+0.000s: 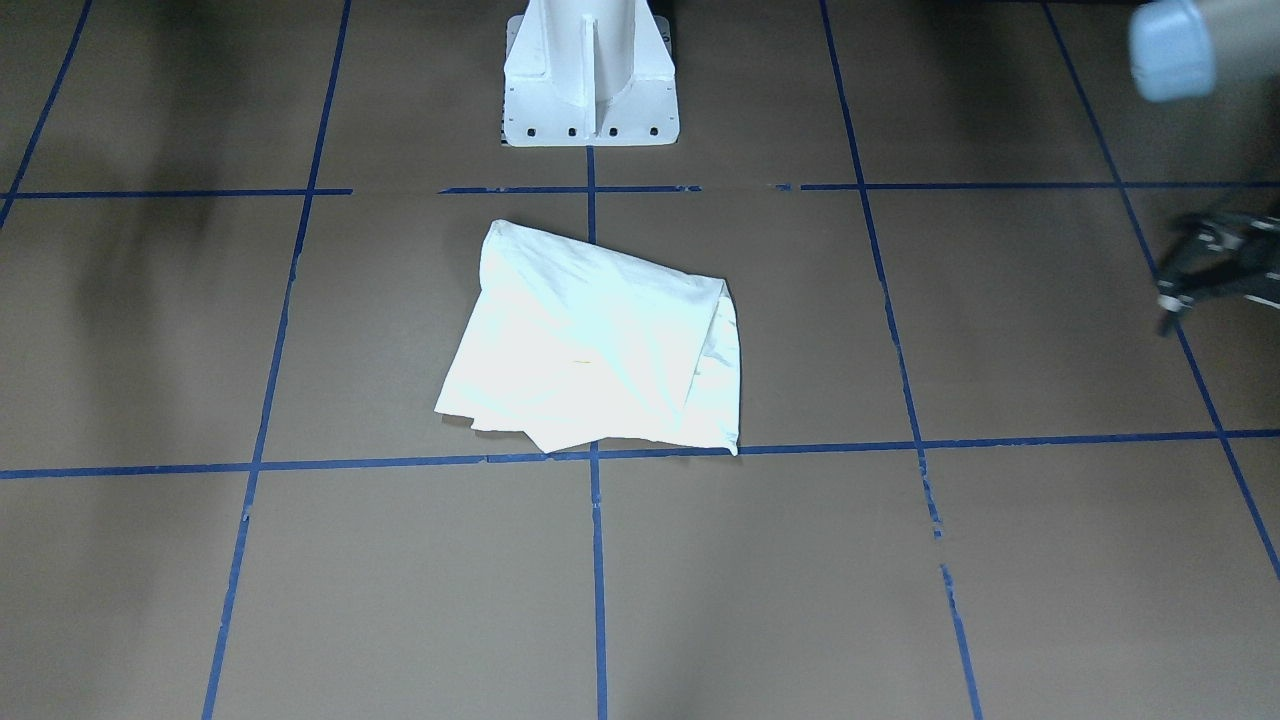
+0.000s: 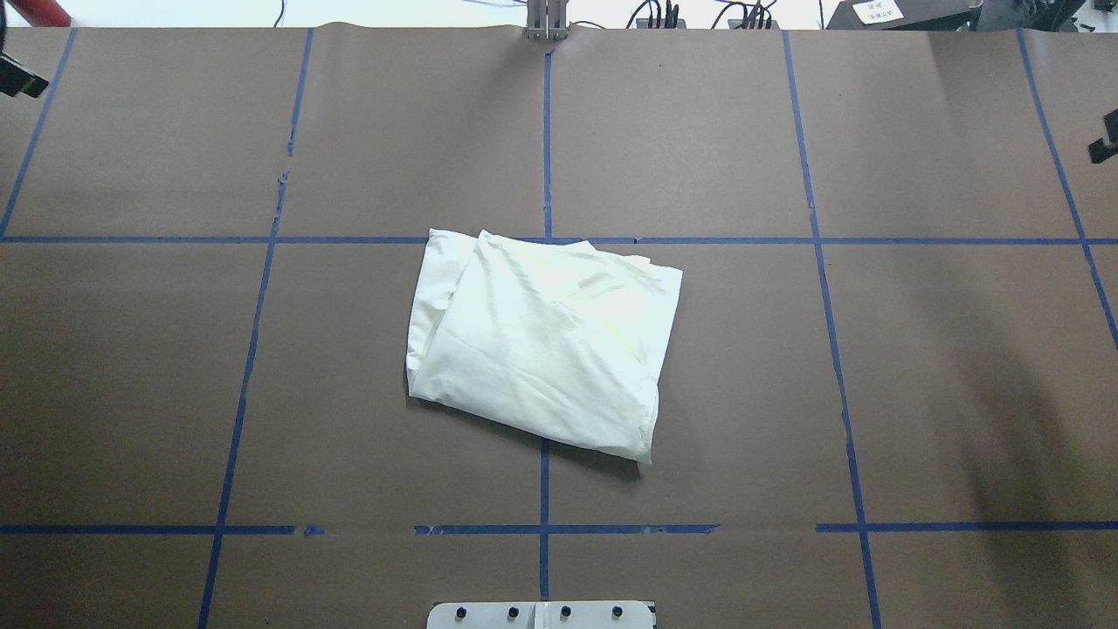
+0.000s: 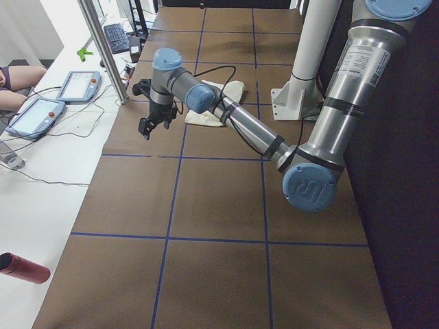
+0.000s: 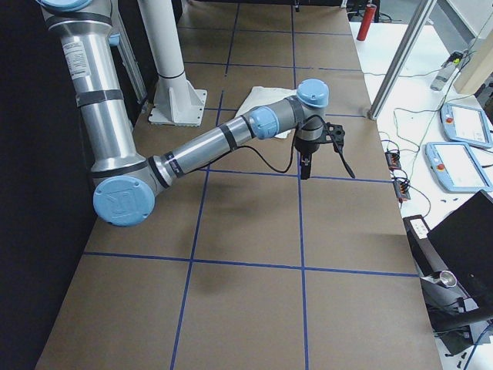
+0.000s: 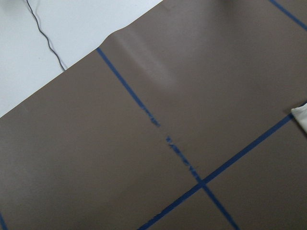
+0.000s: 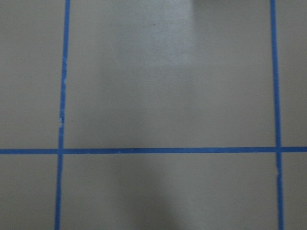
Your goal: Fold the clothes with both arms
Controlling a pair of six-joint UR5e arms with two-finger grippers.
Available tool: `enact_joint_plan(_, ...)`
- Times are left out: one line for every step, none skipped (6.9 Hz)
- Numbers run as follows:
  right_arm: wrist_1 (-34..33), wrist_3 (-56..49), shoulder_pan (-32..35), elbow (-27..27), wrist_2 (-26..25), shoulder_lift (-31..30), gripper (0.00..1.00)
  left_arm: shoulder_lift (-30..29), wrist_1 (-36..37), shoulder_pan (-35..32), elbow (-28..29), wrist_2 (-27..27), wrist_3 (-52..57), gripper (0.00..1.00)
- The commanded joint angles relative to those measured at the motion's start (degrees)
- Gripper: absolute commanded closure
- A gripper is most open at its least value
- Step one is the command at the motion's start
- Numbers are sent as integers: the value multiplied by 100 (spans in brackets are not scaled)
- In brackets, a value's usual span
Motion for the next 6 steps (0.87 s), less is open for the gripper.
enact_joint_plan(-1055, -2084, 938, -176, -27, -172, 0, 3, 62, -823, 612, -22, 664, 0)
enact_joint_plan(-1252, -2319, 1168, -473, -10, -267, 0, 3, 350, -1086, 962, -109, 664, 0)
enact_joint_plan(-1211, -2321, 1257, -537, -44, -643, 0, 116, 413, -1133, 1261, -136, 664, 0)
enact_joint_plan(-1219, -2330, 1293, -616, -149, -838, 0, 300, 440, -1168, 1595, -171, 673, 0)
enact_joint_plan(-1071, -2286, 1276, -599, -150, -953, 0, 607, 310, -1429, 1815, -511, 673, 0)
enact_joint_plan(-617, -2260, 1197, -660, -141, -1102, 0, 932, 352, -1449, 1852, -1080, 656, 0)
